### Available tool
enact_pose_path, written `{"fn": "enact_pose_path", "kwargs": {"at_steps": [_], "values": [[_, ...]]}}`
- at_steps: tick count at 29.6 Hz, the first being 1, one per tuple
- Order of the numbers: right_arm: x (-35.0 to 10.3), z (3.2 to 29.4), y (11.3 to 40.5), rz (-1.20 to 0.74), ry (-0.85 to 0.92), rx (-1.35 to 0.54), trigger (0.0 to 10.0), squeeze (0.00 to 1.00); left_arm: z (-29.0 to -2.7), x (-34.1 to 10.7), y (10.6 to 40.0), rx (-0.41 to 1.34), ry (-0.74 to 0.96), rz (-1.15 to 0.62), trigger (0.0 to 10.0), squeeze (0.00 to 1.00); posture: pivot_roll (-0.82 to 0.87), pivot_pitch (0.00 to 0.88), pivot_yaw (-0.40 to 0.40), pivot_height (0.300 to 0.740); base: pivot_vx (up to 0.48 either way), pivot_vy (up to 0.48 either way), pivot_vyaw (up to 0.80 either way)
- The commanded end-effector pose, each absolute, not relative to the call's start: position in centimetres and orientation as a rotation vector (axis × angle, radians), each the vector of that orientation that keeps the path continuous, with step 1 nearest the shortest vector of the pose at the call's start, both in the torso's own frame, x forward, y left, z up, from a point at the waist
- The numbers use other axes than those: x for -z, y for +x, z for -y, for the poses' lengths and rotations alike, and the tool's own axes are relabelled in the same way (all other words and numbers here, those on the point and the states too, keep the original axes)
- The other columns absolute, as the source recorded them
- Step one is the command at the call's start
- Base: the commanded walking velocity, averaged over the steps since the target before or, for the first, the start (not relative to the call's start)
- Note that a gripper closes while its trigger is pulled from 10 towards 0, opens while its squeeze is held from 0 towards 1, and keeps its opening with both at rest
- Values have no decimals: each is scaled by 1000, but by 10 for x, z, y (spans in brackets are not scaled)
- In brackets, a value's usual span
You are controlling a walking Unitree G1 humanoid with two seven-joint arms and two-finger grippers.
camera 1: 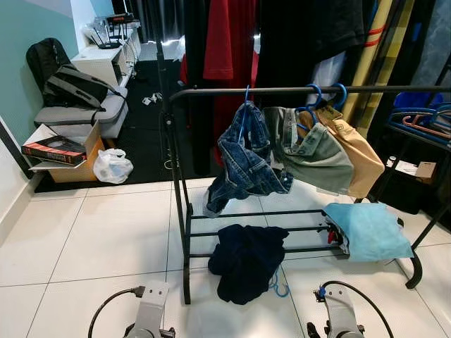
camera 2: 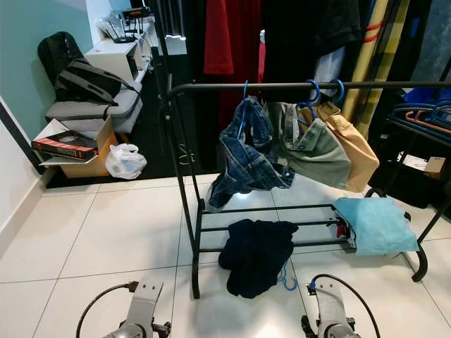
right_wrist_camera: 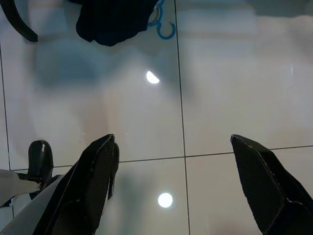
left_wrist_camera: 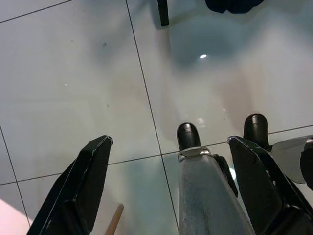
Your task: Hang hanger
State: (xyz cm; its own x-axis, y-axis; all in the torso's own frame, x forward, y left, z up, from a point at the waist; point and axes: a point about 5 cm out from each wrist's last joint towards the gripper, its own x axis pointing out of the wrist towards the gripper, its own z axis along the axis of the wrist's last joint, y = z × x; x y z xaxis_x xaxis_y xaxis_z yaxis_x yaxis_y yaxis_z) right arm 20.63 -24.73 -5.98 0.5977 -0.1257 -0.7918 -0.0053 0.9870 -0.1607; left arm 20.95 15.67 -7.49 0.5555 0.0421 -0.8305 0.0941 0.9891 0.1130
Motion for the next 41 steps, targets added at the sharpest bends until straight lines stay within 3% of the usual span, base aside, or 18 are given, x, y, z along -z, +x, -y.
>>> {"fn": "enact_pose_path", "kwargs": {"at_steps": [1, 31, 41], "values": [[61, 247, 205, -942, -157, 65, 10000, 0, -160, 75, 209, 38, 178, -993, 10000, 0, 19, 0, 17, 740, 0, 0, 0], [62, 243, 205, -933, -143, 64, 10000, 0, -160, 77, 206, 26, 143, -1005, 10000, 0, 2, 0, 30, 740, 0, 0, 0], [62, 244, 204, -933, -143, 60, 10000, 0, -158, 78, 205, 24, 132, -1012, 10000, 0, -6, 0, 27, 740, 0, -428, 0]]}}
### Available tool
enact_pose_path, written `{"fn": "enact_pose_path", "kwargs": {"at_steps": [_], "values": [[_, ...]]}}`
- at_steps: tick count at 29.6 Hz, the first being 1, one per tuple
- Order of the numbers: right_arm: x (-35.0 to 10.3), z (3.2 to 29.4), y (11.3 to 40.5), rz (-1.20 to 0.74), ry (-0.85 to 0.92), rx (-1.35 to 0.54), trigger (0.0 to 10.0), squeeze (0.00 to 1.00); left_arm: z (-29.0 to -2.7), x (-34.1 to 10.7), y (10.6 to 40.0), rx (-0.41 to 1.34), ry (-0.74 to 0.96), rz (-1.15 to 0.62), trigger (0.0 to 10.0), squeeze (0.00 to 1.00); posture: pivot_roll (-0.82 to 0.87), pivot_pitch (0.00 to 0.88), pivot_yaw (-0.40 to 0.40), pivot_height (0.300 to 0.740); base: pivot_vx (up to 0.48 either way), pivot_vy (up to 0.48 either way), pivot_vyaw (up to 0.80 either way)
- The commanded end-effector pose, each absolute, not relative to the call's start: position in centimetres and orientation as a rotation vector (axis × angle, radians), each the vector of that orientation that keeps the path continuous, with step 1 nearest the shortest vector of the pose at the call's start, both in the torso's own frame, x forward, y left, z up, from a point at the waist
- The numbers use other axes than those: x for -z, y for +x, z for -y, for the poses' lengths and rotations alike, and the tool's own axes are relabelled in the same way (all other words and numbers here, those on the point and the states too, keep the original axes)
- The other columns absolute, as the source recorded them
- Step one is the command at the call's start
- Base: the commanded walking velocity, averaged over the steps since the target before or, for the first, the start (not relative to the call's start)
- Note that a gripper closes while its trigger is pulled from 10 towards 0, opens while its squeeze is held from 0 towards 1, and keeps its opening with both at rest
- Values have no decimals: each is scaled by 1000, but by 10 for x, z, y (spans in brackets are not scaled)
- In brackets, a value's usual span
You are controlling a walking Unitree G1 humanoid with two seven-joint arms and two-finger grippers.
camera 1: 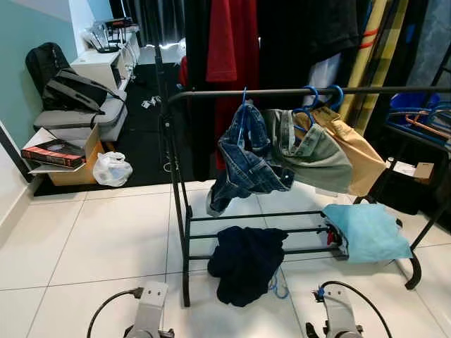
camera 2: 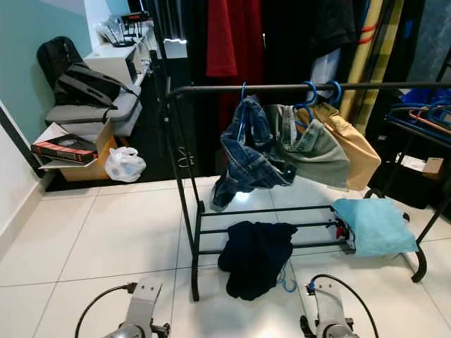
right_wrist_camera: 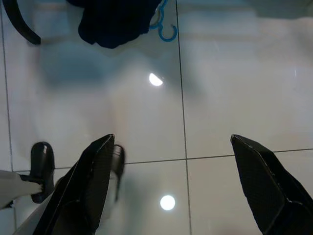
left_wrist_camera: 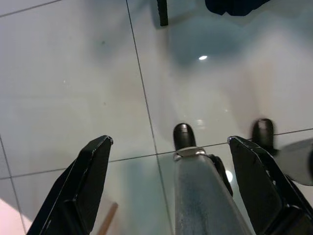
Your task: Hang hanger
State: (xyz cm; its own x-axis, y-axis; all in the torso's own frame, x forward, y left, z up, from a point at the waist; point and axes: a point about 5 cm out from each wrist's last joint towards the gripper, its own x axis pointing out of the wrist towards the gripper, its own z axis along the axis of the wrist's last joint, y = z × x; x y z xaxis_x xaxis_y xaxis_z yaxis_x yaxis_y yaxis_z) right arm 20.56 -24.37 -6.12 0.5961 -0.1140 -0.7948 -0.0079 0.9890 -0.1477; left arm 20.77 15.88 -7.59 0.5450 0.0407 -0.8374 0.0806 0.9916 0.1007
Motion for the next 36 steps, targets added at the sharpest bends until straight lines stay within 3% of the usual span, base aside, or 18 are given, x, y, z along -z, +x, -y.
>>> {"fn": "enact_pose_path", "kwargs": {"at_steps": [1, 10, 21, 28, 36], "values": [[62, 244, 204, -933, -144, 59, 10000, 0, -158, 78, 205, 25, 132, -1012, 10000, 0, -7, 0, 27, 740, 0, -439, 0], [61, 245, 205, -928, -141, 61, 10000, 0, -156, 78, 205, 31, 131, -1011, 10000, 0, -8, 0, 23, 740, 0, -440, 0], [58, 248, 209, -904, -162, 68, 10000, 0, -154, 75, 209, 34, 117, -994, 10000, 0, -22, 0, 21, 740, 0, -430, 795], [56, 249, 211, -874, -139, 87, 10000, 0, -153, 74, 211, 15, 107, -973, 10000, 0, -23, 0, 17, 740, 0, -116, 750], [51, 252, 214, -773, -97, 174, 10000, 0, -152, 73, 212, 13, 84, -942, 10000, 0, -43, 0, 36, 740, 0, 0, 0]]}}
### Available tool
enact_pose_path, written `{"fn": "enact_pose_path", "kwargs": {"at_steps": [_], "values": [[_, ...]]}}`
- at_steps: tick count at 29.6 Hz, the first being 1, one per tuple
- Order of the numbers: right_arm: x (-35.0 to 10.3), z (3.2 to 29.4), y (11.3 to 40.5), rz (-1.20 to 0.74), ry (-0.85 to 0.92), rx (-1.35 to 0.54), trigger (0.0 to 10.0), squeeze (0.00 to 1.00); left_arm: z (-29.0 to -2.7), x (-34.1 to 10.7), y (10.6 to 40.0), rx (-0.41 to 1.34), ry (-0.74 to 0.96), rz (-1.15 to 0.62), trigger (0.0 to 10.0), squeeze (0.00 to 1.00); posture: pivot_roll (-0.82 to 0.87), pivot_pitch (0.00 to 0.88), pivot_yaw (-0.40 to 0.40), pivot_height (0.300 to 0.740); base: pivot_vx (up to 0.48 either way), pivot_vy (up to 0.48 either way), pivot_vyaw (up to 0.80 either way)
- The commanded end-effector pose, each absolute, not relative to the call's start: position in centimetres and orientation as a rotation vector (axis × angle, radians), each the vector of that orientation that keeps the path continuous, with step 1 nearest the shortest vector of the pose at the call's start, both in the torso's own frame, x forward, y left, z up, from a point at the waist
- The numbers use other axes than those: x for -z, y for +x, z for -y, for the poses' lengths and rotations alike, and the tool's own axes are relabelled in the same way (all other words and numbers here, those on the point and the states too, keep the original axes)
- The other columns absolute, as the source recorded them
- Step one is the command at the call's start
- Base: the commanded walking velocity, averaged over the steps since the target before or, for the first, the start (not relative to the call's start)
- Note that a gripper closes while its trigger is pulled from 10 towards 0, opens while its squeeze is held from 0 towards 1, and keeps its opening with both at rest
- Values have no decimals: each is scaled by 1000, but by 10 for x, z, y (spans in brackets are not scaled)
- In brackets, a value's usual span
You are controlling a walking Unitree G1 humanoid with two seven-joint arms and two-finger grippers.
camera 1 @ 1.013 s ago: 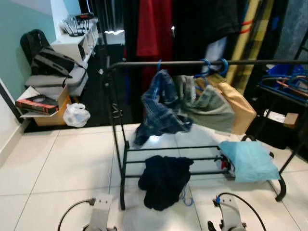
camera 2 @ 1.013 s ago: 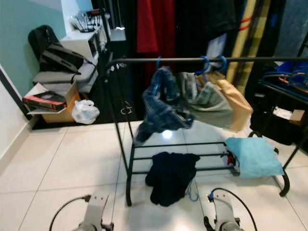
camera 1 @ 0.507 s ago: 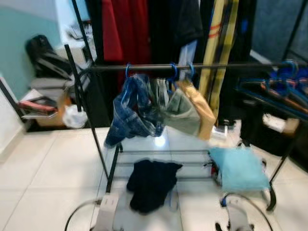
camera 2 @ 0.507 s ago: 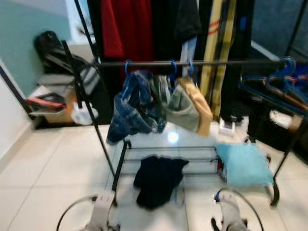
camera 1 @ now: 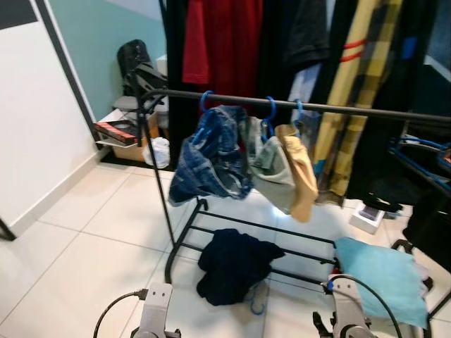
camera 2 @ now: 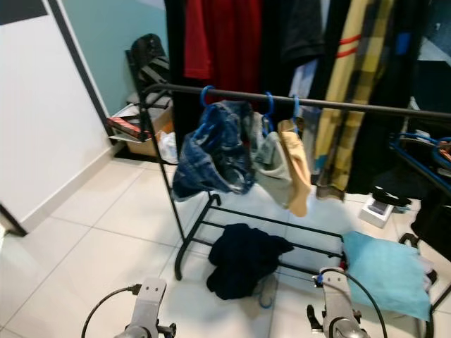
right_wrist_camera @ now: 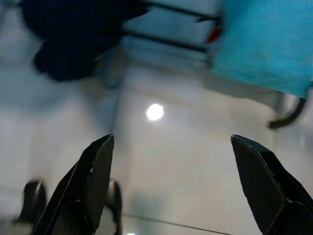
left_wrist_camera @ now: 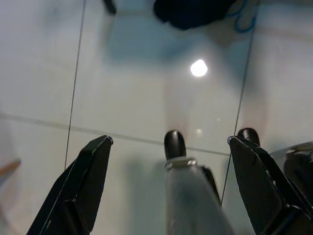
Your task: Hang hanger
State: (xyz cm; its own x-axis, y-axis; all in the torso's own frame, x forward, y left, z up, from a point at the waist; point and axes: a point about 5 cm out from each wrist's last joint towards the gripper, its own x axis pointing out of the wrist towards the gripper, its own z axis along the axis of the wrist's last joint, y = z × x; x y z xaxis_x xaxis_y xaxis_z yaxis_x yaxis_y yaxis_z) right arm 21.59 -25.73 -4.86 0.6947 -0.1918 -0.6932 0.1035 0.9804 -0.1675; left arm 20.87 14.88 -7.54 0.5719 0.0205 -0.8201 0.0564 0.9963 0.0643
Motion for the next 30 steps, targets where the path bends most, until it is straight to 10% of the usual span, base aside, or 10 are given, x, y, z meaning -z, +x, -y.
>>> {"fn": "enact_pose_path", "kwargs": {"at_steps": [1, 15, 24, 30], "values": [[50, 253, 215, -761, -109, 179, 10000, 0, -152, 73, 212, 13, 81, -939, 10000, 0, -43, 0, 36, 740, 0, 0, 0], [-119, 321, 331, -75, -28, 468, 10000, 0, -151, 71, 214, -4, 66, -881, 10000, 0, -61, 0, 34, 740, 0, 0, 0], [-228, 275, 379, 318, 309, -12, 10000, 0, -151, 71, 213, 5, 81, -880, 10000, 0, -64, 0, 36, 740, 0, 0, 0], [-231, 247, 395, 138, 168, -142, 10000, 0, -152, 72, 213, 7, 91, -878, 10000, 0, -60, 0, 38, 740, 0, 0, 0]]}}
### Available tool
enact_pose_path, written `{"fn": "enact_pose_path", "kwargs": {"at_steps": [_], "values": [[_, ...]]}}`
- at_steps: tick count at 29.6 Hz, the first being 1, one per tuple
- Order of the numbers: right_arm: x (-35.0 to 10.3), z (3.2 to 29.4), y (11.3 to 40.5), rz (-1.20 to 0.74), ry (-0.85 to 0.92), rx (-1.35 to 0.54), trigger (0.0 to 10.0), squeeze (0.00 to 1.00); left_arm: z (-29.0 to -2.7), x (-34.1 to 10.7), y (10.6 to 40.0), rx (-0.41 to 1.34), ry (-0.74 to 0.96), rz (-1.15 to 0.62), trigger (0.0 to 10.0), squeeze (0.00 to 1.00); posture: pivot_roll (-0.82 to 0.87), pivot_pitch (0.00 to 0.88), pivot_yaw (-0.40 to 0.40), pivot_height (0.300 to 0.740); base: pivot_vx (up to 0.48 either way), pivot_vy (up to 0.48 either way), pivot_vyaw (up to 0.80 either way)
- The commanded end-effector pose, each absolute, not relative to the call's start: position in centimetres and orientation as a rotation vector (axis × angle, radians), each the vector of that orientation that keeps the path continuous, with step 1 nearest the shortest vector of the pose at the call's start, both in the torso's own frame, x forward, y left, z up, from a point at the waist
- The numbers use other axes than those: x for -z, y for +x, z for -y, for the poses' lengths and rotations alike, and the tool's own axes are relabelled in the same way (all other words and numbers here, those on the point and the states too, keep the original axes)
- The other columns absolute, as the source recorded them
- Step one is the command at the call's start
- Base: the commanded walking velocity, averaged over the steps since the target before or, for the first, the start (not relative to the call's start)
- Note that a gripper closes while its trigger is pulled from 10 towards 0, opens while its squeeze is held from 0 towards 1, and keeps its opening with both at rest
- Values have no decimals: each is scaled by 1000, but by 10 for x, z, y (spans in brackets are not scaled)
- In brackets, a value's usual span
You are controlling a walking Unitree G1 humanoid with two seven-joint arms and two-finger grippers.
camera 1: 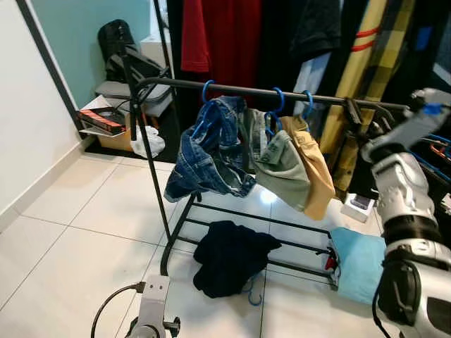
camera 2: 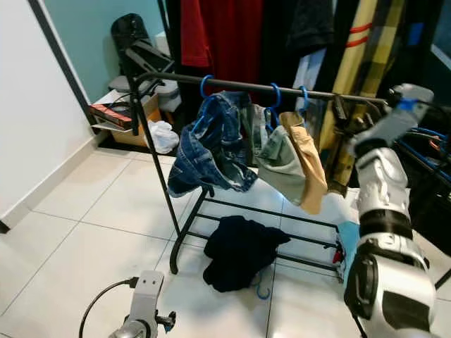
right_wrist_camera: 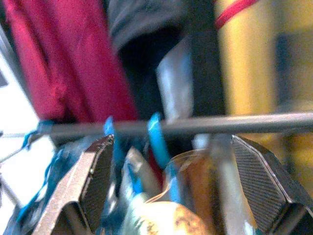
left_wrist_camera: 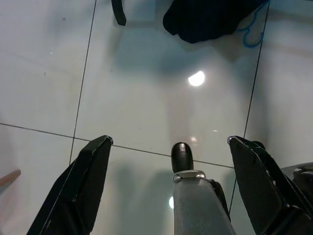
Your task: Hang hanger
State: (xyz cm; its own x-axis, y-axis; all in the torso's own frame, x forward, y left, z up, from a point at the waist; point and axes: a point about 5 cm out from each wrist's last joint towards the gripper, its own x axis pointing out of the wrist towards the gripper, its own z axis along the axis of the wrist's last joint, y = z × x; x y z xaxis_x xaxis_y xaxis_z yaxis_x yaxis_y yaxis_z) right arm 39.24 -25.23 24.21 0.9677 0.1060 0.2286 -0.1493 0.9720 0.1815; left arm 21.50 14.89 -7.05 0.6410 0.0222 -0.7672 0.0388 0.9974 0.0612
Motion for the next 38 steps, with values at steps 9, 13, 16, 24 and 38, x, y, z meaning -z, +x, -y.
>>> {"fn": "enact_pose_path", "kwargs": {"at_steps": [9, 13, 16, 24, 38], "values": [[-221, 249, 401, -30, 48, -73, 10000, 0, -153, 73, 210, 16, 100, -886, 10000, 0, -50, 0, 39, 740, 0, 0, 0], [-228, 252, 402, -42, 31, -46, 10000, 0, -154, 74, 208, 15, 101, -890, 10000, 0, -46, 0, 41, 740, 0, 0, 0], [-224, 251, 402, -88, 17, -54, 10000, 0, -156, 75, 205, 14, 106, -894, 10000, 0, -29, 0, 51, 740, 0, 0, 0], [-203, 249, 399, -234, -26, -87, 10000, 0, -160, 78, 199, 13, 120, -906, 10000, 0, -20, 6, 62, 740, 0, 0, 0], [-213, 268, 397, -193, 48, 36, 10000, 0, -167, 82, 190, 10, 139, -919, 10000, 0, -17, 43, 79, 740, 0, 0, 0]]}}
